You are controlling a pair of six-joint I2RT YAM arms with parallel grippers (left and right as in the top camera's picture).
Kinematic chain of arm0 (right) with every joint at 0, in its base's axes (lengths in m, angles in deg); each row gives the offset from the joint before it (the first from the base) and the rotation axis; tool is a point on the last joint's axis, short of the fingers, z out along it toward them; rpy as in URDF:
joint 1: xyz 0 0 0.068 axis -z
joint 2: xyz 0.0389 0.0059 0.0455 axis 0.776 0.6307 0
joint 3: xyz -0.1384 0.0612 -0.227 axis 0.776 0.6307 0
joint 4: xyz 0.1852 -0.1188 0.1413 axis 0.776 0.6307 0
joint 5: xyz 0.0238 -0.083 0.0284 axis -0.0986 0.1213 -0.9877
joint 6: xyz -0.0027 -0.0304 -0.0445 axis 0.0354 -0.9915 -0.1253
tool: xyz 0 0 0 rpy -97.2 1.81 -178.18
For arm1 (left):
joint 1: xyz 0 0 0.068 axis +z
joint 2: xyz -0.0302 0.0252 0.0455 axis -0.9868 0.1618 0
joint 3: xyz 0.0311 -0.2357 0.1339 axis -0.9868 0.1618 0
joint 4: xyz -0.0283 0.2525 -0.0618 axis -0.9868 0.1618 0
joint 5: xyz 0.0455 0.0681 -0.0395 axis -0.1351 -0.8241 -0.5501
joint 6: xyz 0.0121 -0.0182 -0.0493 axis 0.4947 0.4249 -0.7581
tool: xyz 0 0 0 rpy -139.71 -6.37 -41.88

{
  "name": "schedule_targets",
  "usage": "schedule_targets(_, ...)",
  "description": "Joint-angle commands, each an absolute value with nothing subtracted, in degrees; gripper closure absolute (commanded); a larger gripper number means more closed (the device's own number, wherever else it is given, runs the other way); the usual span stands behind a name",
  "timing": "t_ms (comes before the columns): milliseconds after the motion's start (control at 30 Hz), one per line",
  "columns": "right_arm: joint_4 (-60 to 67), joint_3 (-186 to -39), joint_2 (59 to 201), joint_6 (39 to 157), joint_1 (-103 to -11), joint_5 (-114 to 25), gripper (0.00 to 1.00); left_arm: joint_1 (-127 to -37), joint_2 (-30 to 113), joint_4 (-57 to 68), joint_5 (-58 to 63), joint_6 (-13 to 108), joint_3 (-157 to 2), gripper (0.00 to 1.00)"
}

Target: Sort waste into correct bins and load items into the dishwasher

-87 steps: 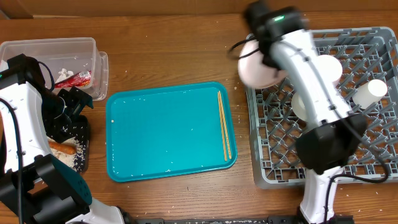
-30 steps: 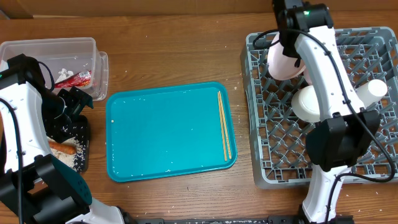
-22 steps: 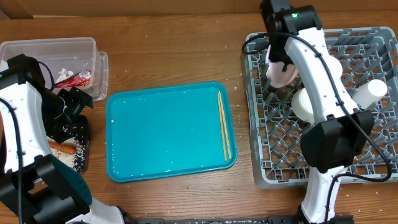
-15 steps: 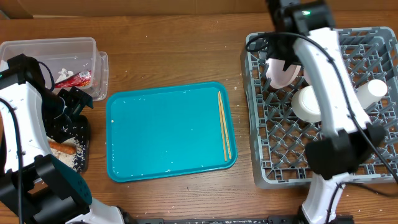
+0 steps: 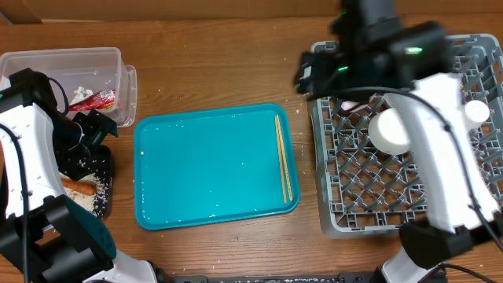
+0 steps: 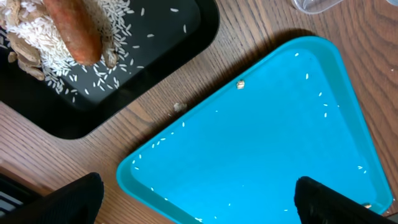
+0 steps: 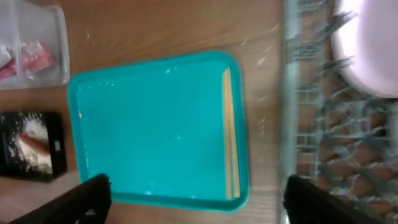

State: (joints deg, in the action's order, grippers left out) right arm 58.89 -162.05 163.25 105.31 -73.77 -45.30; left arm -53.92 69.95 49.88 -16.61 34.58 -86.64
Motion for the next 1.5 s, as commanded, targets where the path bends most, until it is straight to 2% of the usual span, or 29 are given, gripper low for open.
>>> schedule_targets(0,53.06,-152.46,165.13,104.0,-78.18,-46.67,0.2,-53.7,70.04,49.88,-16.37,33.88,-86.44,0.0)
schedule_targets(133,43.15,-140.26,165.42,107.5,-80.63,-46.7,0.4,-53.7,70.04,49.88,-16.35,33.86,-86.44,0.0)
schedule_targets(200,39.22,-135.39,165.68,109.51,-81.29,-46.7,0.47,-53.7,70.04,49.88,-16.37,33.88,-86.44,0.0)
schedule_targets(233,36.31,-131.91,165.9,110.89,-81.68,-46.76,0.57,-53.7,70.04,49.88,-16.37,33.88,-86.44,0.0)
schedule_targets(267,34.87,-130.19,166.05,111.41,-81.81,-46.96,0.61,-53.7,70.04,49.88,-16.37,33.86,-86.44,0.0)
schedule_targets(467,31.59,-123.74,166.4,111.28,-82.36,-47.5,0.62,-53.7,70.04,49.88,-16.37,33.88,-86.44,0.0)
schedule_targets(933,33.1,-123.41,176.87,109.88,-86.12,-50.67,0.62,-53.7,70.04,49.88,-16.37,33.86,-86.44,0.0)
schedule_targets(1467,33.34,-123.41,178.35,109.09,-87.8,-40.62,0.61,-53.7,70.04,49.88,-16.37,33.88,-86.44,0.0)
